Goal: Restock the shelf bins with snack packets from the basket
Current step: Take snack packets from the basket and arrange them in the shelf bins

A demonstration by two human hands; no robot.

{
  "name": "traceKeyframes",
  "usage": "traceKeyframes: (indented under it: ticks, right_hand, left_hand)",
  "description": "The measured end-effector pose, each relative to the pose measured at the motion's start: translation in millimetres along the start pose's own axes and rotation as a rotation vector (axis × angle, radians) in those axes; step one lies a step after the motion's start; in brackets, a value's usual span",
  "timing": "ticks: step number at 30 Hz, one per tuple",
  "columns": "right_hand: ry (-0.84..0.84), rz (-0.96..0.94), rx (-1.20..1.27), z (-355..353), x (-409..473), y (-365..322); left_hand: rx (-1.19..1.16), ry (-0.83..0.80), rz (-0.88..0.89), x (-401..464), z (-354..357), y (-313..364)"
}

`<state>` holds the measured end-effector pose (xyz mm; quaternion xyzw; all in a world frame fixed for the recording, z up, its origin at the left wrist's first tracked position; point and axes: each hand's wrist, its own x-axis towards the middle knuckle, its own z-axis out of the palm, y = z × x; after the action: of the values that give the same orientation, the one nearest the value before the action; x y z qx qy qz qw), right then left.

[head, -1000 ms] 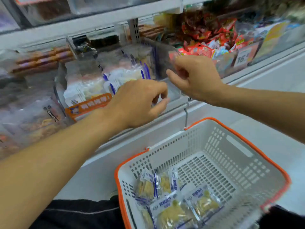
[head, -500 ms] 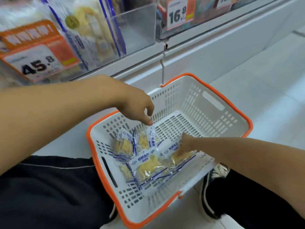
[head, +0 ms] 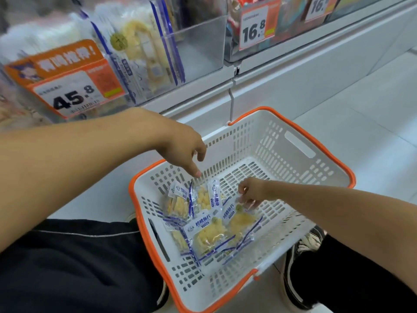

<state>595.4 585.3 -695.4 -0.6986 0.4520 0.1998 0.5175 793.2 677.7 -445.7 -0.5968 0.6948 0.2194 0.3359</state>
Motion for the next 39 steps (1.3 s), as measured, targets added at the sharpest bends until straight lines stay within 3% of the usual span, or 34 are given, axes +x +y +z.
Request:
traceKeyframes:
  ticks: [4, 7, 10, 12, 15, 18, 20, 23, 27, 30, 33, 39]
  right_hand:
    - [-0.067, -0.287, -0.122, -77, -63, -95]
    - [0.021, -0.541, -0.169, -145, -145, -189]
    - [0.272, -0.817, -0.155, -187, -223, -257]
    - [0.325, -0.906, -0.211, -204, -254, -282]
    - [0.333, -0.849, -0.468, -211, -266, -304]
    - [0.548, -0.885, -0.614, -212, -262, -327]
    - [0.825, -0.914, -0.841, -219, -262, -337]
    - [1.105, -0.705, -1.111, -223, -254, -341]
    - [1.132, -0.626, -1.203, -206, -209, -348]
    - [1.185, -0.665, -1.169, -209, -190, -365]
    - [1.108, -0.66, -1.173, -211, -188, -381]
    - [1.123, -0.507, -1.257, -203, -175, -380]
  left_hand:
    - [-0.171, 0.288, -0.044, -3, -14, -8]
    - [-0.615, 0.503, -0.036, -17, -28, -16]
    - [-1.172, 0.699, 0.097, -38, -41, -22]
    - [-1.336, 0.922, 0.107, -53, -52, -24]
    - [-1.275, 1.308, 0.012, -68, -65, -32]
    - [-0.927, 1.524, -0.196, -79, -66, -49]
    - [-0.587, 1.482, -0.418, -79, -58, -66]
    - [-0.25, 1.222, -0.569, -77, -46, -82]
    - [-0.212, 1.039, -0.59, -66, -44, -94]
    - [-0.215, 1.046, -0.593, -67, -50, -98]
    - [-0.212, 1.05, -0.584, -71, -48, -98]
    - [-0.158, 1.063, -0.59, -68, -45, -101]
